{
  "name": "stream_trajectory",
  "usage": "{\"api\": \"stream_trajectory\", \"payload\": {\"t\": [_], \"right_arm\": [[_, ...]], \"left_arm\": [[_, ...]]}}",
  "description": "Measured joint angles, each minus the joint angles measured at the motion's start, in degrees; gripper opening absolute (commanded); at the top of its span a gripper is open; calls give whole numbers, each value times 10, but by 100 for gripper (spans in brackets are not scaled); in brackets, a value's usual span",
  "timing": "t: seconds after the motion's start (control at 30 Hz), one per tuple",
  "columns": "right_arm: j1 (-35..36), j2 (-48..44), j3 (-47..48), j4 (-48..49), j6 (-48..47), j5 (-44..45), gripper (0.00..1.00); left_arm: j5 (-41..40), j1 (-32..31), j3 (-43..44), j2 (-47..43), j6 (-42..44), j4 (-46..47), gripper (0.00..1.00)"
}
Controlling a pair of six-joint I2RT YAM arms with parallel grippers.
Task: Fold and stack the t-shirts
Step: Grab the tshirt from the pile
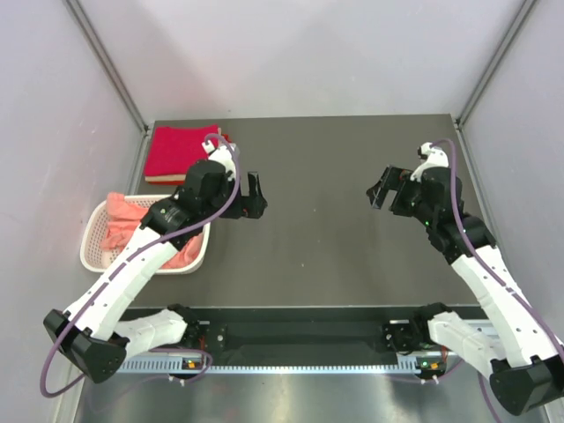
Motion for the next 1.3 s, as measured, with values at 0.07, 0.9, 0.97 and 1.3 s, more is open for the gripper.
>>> {"api": "stream_trajectory", "payload": {"t": [0.07,0.9,0.97,1.3], "right_arm": [[0,-3,0,0,0,0,100],[0,-72,-43,-8,6,-13,100],[0,-79,-43,-9,6,-16,100],[0,-90,-43,-17,6,-31,100]], "left_arm": [[-10,0,1,0,-4,0,99],[-115,452,-98,157,-358,-85,93],[-118,453,-110,181,-383,-84,90],[-97,456,-137,281,-406,-38,0]]}}
